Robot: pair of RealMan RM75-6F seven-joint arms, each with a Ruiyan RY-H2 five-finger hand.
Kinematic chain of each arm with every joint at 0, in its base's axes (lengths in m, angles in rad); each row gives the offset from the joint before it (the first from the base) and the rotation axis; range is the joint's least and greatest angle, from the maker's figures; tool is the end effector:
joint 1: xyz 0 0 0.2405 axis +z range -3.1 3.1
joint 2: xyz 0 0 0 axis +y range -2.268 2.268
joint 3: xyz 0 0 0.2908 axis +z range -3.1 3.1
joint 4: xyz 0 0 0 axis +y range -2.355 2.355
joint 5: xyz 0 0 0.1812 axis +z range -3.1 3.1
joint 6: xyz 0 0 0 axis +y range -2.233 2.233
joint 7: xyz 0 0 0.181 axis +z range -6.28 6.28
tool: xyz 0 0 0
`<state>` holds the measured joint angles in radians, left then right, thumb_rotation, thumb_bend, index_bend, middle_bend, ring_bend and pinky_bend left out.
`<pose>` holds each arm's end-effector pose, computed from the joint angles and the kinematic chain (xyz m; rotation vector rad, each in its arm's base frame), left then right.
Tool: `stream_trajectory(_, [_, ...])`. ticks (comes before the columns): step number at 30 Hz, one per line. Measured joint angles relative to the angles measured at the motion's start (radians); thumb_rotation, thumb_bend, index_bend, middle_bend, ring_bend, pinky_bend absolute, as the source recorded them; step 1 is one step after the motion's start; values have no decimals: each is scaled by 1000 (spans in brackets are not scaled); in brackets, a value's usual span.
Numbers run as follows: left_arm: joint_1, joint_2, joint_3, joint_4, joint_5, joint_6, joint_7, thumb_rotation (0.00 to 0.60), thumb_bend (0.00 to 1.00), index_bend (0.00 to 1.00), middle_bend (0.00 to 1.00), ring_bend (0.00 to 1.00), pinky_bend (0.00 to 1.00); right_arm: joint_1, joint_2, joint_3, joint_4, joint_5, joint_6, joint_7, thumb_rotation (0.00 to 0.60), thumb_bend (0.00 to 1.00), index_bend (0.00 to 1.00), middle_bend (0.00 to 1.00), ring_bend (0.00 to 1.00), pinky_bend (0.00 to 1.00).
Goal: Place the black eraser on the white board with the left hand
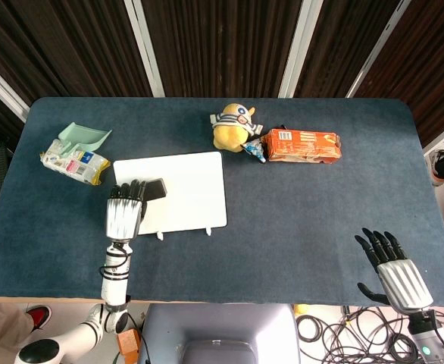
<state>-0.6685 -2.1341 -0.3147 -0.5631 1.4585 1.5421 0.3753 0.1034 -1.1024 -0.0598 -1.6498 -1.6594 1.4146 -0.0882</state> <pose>-0.1735 0.3873 -0.0239 -1.3256 -0.2898 -1.0094 -0.3101 -0.1984 0.1629 1.6579 -0.8951 0.8345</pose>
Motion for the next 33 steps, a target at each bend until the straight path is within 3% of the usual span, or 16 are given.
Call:
stream_trajectory(12, [-44,-53,4,106,-32,-26,-14,600,386,585,755,517,409,1,2,2,4,0,0,5,600,158,0,0,0,0])
stream_trajectory(25, [-43,-38,16,72,-59,-61,-5,600,254,399,597,371,304,4,1,6,5,3,-2,5,600,159,0,0,0,0])
stream_trajectory(27, [-41,-33,22,63,-60,-63,5,586,237,383,590,362,294,4,1,7,5,4,-3,6,600,158,0,0,0,0])
stream_trajectory(33, [-38,-25,30,37,-64,-71,7,464,206,333,570,338,273,3,2,5,6,2,0,9,600,158,0,0,0,0])
